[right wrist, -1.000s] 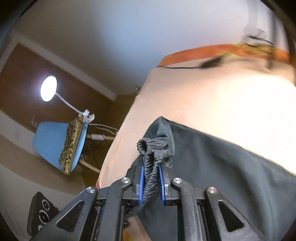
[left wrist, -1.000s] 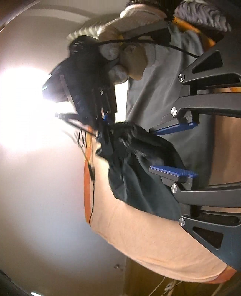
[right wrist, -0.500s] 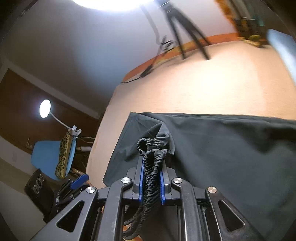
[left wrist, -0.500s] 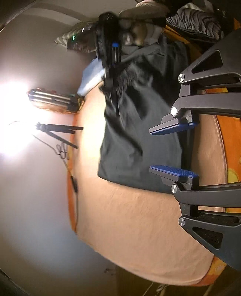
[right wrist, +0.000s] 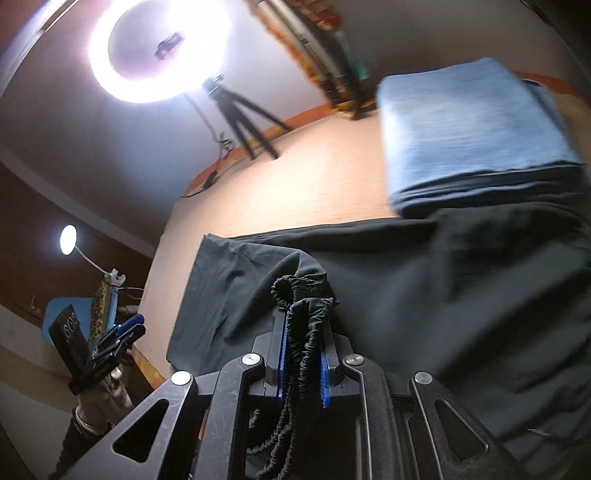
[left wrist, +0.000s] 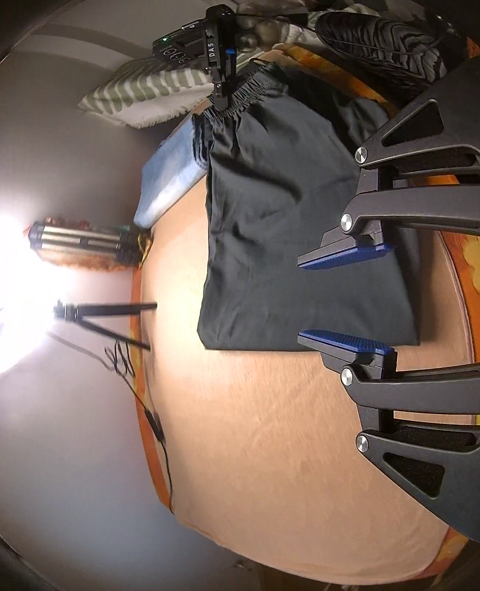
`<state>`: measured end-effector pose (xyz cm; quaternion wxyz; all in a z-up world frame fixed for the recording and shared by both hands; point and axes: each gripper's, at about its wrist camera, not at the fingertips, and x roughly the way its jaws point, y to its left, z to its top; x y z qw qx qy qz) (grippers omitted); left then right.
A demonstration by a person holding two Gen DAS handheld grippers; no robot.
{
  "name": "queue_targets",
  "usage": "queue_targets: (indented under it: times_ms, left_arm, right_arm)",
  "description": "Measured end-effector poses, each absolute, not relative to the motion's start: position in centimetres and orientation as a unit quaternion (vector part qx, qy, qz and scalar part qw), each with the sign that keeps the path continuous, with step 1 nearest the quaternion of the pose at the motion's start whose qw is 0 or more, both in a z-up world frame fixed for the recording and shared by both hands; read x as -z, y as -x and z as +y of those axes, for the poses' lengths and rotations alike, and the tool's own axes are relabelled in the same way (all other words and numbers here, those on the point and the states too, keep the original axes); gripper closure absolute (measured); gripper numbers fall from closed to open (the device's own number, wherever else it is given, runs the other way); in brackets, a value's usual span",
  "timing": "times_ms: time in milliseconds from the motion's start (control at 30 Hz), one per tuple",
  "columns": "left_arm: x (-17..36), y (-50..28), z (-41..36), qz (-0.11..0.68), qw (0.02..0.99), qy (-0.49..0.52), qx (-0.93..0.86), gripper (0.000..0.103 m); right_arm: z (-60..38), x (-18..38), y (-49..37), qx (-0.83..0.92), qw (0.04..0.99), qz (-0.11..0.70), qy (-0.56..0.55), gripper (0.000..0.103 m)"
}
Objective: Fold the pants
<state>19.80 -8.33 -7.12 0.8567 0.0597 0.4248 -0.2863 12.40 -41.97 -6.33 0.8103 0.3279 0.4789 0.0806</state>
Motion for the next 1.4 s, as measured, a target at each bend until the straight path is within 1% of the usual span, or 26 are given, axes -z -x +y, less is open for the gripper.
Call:
queue_targets:
  times_ms: [267, 633, 1000, 1033, 1067, 1133, 1400]
  left_arm:
    - [7.0, -18.5, -12.5, 0.421, 0.857, -0.095, 0.282, 0.071]
    - [6.1, -17.0, -15.9, 0.403, 0.866, -0.117, 0.271, 0.071]
    - [7.3, -17.0, -17.3, 0.419, 0.857, -0.126, 0.272, 0.071]
    - [7.5, -17.0, -17.4, 0.422, 0.855, -0.127, 0.272, 0.07]
    - [7.7, -17.1, -17.4, 0.426, 0.854, -0.127, 0.271, 0.066]
    - [8.3, -17.3, -17.1, 0.436, 0.849, -0.122, 0.271, 0.064]
    - [9.7, -18.5, -16.8, 0.476, 0.83, -0.097, 0.274, 0.061]
  right_arm:
    - [-47.0, 6.9, -10.3, -0.046, 0.816, 0.477, -0.324, 0.091]
    - [-51.6, 6.7, -8.4, -0.008, 0.824, 0.471, -0.314, 0.091]
    - [-54.7, 7.1, -7.5, 0.005, 0.827, 0.475, -0.3, 0.091]
    - [-54.9, 7.2, -7.5, 0.005, 0.828, 0.476, -0.298, 0.091]
    - [-55.1, 7.3, -7.6, 0.004, 0.828, 0.476, -0.295, 0.091]
    - [-55.3, 7.5, -7.7, 0.005, 0.828, 0.48, -0.291, 0.091]
    - [-57.4, 8.5, -7.4, 0.011, 0.822, 0.479, -0.307, 0.091]
